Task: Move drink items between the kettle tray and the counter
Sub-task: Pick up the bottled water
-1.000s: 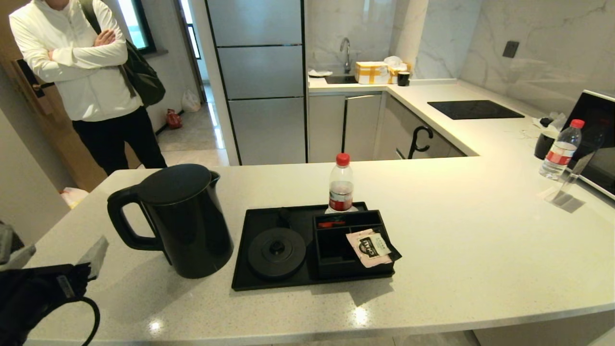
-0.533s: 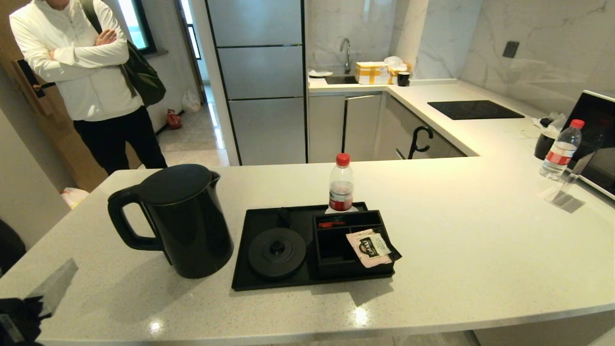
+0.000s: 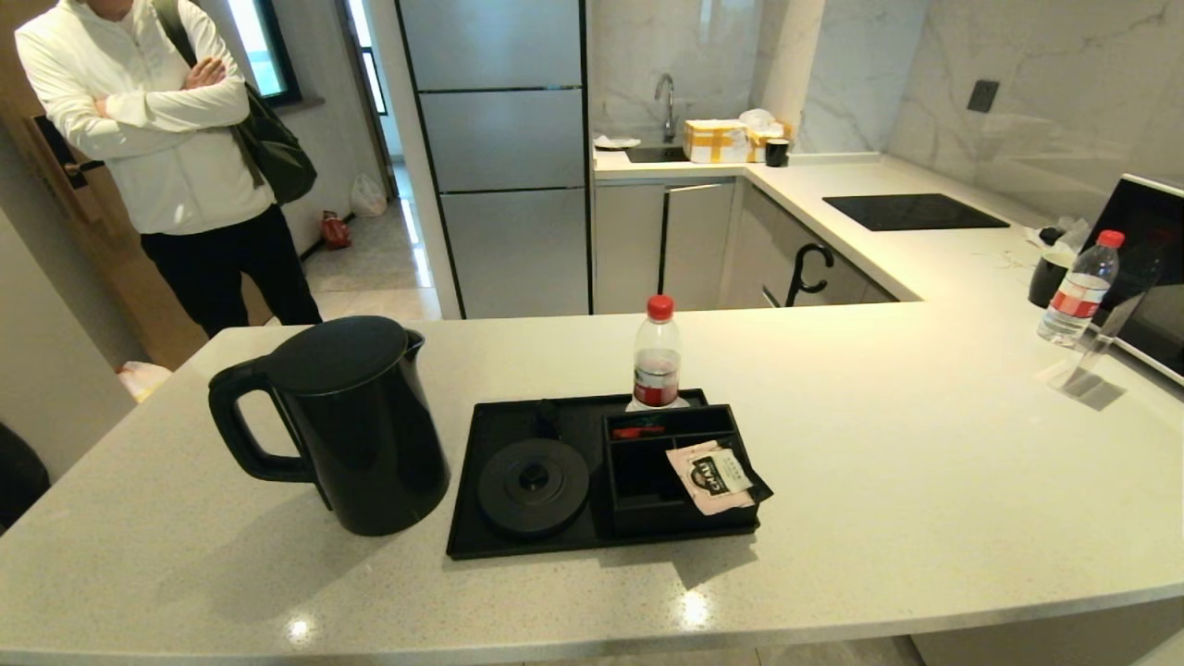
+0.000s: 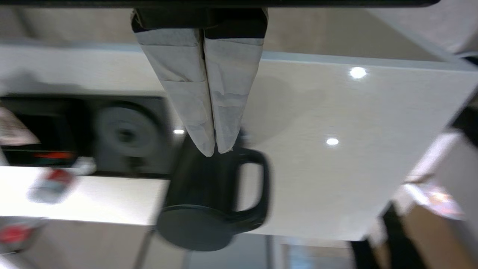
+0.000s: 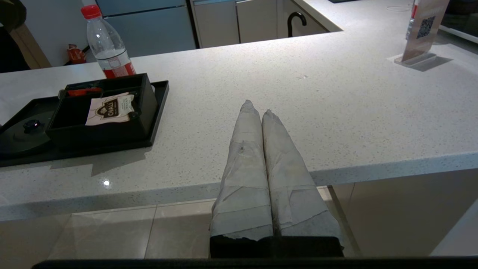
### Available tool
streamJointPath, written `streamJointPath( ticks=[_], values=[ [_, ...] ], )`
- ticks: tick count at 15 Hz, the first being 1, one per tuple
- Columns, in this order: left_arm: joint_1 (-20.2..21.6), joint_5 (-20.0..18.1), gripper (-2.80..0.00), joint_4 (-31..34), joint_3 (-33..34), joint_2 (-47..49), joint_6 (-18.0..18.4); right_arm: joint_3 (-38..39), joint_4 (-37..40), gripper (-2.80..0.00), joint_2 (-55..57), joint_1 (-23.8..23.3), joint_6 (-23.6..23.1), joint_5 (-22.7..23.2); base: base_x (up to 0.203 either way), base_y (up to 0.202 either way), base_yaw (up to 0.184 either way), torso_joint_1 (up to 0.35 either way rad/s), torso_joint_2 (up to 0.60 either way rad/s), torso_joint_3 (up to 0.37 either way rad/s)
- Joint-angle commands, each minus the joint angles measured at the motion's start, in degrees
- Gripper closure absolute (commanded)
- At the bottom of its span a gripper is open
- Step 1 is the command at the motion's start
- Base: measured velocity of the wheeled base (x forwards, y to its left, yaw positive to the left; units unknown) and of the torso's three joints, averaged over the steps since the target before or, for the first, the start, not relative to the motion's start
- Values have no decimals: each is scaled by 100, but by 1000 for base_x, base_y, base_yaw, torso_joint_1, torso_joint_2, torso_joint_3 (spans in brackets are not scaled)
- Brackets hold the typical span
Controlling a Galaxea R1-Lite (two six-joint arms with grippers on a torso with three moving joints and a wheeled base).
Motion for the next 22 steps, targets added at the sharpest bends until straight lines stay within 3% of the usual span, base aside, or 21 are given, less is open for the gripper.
streamJointPath(
  ticks=[1, 3, 4, 7, 8, 11, 13, 16, 18, 20, 22],
  values=[
    [4, -255, 0, 1082, -731, -294, -155, 185, -5, 0, 9, 6, 1, -2, 0, 0, 0, 0, 0, 0],
    [-18, -456, 0, 1828, -1240, -418, -545, 185, -5, 0, 9, 6, 1, -2, 0, 0, 0, 0, 0, 0],
    [-45, -472, 0, 1900, -1276, -444, -611, 185, -5, 0, 9, 6, 1, -2, 0, 0, 0, 0, 0, 0],
    [-616, -343, 0, 2921, -1655, -940, -861, 185, -5, 0, 9, 6, 1, -2, 0, 0, 0, 0, 0, 0],
    [-647, -312, 0, 3002, -1669, -979, -889, 185, -5, 0, 9, 6, 1, -2, 0, 0, 0, 0, 0, 0],
    [-685, -157, 0, 3283, -1251, -1657, -858, 185, -5, 0, 9, 6, 1, -2, 0, 0, 0, 0, 0, 0],
    [-758, 166, 0, 3278, -820, -1972, -827, 185, -5, 0, 9, 6, 1, -2, 0, 0, 0, 0, 0, 0],
    [-782, 446, 0, 2406, 407, -2711, -583, 185, -5, 0, 9, 6, 1, -2, 0, 0, 0, 0, 0, 0],
    [-789, 773, 0, 1444, 867, -2850, -461, 185, -5, 0, 9, 6, 1, -2, 0, 0, 0, 0, 0, 0],
    [-789, 820, 0, 692, 1269, -2862, -420, 185, -5, 0, 9, 6, 1, -2, 0, 0, 0, 0, 0, 0],
    [-789, 843, 0, -812, 2111, -2863, -171, 185, -5, 0, 9, 6, 1, -2, 0, 0, 0, 0, 0, 0]
  ],
)
